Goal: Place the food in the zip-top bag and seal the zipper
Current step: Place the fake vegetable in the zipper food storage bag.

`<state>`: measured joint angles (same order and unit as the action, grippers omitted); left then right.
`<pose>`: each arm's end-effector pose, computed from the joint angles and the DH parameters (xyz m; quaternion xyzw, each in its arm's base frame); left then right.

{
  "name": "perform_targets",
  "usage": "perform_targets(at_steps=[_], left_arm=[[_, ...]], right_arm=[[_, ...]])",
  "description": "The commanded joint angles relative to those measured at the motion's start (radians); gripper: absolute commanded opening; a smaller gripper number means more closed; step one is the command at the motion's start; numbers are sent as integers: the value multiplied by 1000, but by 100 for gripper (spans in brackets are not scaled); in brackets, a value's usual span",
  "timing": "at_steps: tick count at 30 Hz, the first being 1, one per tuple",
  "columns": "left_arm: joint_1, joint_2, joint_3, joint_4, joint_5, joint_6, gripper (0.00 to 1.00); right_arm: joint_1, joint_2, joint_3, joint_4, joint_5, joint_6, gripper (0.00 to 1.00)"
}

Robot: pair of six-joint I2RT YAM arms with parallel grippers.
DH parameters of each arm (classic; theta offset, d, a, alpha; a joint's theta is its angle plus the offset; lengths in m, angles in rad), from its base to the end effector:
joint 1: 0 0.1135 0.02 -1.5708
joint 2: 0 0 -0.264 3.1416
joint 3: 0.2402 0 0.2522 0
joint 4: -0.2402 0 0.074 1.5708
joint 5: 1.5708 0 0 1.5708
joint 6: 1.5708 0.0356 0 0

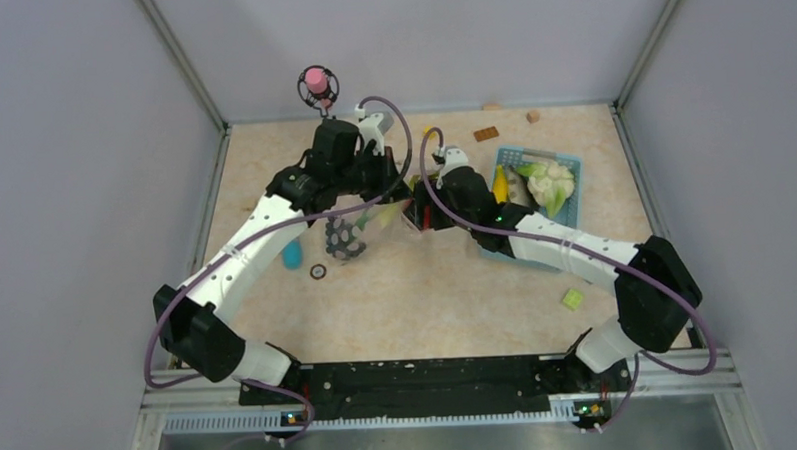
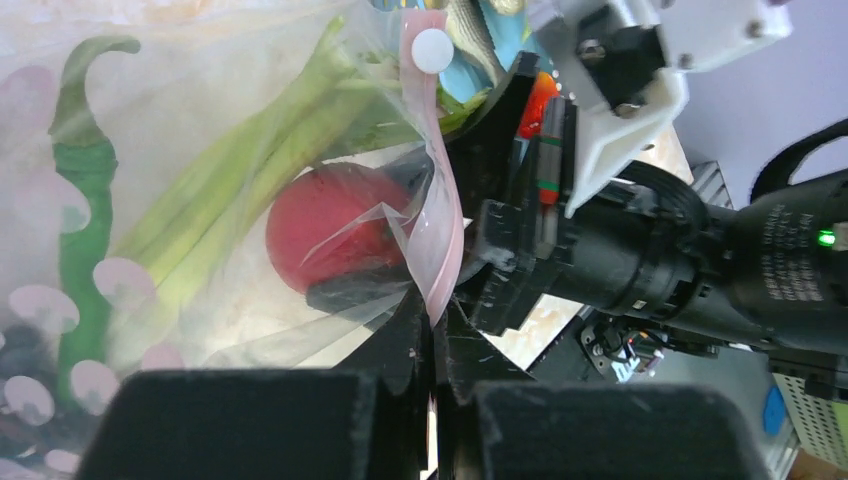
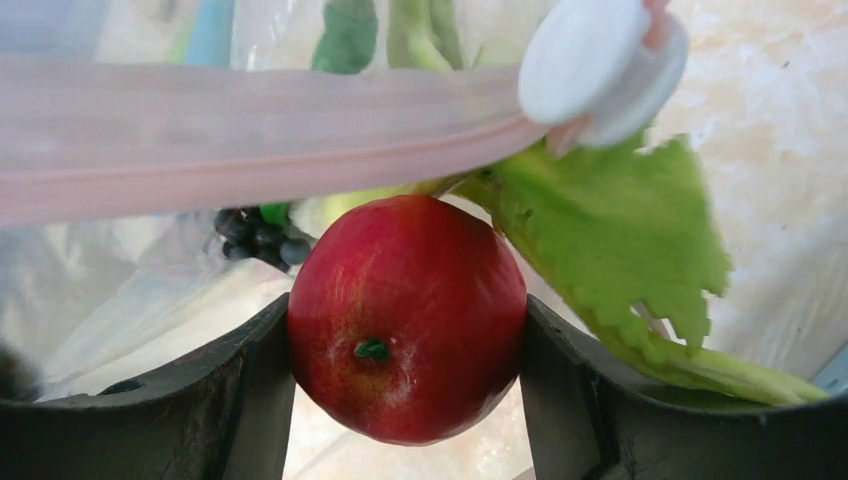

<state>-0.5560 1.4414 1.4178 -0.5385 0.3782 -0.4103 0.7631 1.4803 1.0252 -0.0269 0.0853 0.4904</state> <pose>0.2673 -0.1816 0.3724 0.1532 0.8510 -0.3662 0.3438 0.2475 0.2325 0.2719 -0.0943 0.8497 0.2739 0.4405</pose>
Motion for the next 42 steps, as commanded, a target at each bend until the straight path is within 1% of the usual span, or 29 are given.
perform_targets(at_steps=[1, 5, 8, 12, 16, 18, 22, 24, 27, 31, 34, 38, 42], left_arm=[[-4, -38, 0, 81, 77, -12, 0], [-5, -43, -2, 83, 82, -18, 0], [-4, -61, -11, 91, 73, -15, 0], [-5, -87, -26, 84, -47, -15, 0], [-4, -93, -28, 64, -171, -18, 0], [-4, -88, -24, 64, -190, -18, 0], [-3, -69, -8, 61, -185, -16, 0], [-3, -59, 4, 56, -190, -16, 0], [-3, -52, 6, 55, -200, -16, 0], [-3, -52, 6, 50, -222, -18, 0], [-3, -53, 7, 48, -227, -18, 0], [-4, -52, 10, 46, -241, -17, 0], [-1, -56, 12, 33, -290, -14, 0]], right_arm=[[45, 66, 79, -9, -9, -5, 44], [52, 108, 102, -34, -4, -12, 54], [54, 123, 122, -74, 14, -24, 63], [53, 74, 118, -100, 11, -52, 74], [53, -28, 80, -61, -51, -93, 83], [53, -86, 50, -21, -81, -102, 83], [53, -191, -13, 75, -194, -118, 87], [52, -235, -24, 88, -210, -131, 89], [52, -278, -29, 86, -196, -157, 93], [52, -322, -33, 78, -159, -173, 94], [52, -355, -46, 71, -97, -164, 94], [52, -396, -54, 16, 61, -127, 94], [49, -459, -89, -34, 157, -125, 94]])
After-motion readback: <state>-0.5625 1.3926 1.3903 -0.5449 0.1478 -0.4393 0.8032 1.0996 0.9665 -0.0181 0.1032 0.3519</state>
